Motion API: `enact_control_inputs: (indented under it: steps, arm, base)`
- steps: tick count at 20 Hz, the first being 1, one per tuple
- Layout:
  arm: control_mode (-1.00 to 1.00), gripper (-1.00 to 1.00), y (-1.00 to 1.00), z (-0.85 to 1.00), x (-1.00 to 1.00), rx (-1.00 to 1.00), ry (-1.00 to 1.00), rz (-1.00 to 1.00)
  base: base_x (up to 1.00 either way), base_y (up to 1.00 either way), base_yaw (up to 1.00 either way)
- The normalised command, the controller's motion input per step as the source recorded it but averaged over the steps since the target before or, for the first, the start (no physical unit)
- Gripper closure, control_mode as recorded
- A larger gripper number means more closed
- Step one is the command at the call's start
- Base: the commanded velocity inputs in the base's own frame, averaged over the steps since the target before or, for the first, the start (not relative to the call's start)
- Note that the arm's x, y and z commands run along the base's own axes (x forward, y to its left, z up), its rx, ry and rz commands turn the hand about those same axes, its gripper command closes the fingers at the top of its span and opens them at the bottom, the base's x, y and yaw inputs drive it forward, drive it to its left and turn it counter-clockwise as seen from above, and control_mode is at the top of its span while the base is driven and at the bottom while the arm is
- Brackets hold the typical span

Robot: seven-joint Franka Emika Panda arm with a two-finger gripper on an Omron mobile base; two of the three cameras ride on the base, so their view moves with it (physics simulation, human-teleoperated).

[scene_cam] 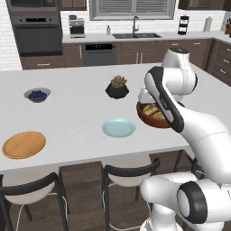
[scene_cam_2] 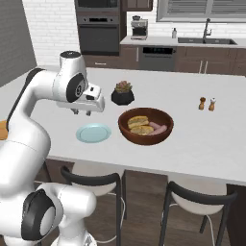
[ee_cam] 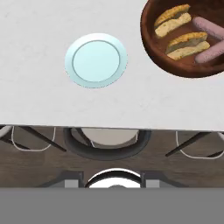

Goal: Place one bun and one sausage from the bowl on each plate.

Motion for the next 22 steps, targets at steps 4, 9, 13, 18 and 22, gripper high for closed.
enact_control_inputs:
  steps: [4, 9, 13, 18, 22]
  arm:
    - [-1.0, -1.0, -0.03, 0.01, -0.01, 0.0, 0.02, -0.08]
    - [-1.0, -1.0, -0.62, -0.02, -0.03, 0.01, 0.02, -0.55]
    - [-1.0, -1.0, -0.94, -0.09, 0.0, 0.04, 0.06, -0.66]
    - [-1.0, -1.0, -0.88, -0.25, 0.04, 0.03, 0.0, -0.6]
    - [-1.0, -1.0, -0.5, -0.22, 0.34, 0.02, 0.0, -0.45]
  base:
    - [0.0, 0.0, 0.0]
    - [0.0, 0.0, 0.0]
    - [0.0, 0.0, 0.0]
    - [0.0, 0.0, 0.0]
    - [0.0, 0.0, 0.0]
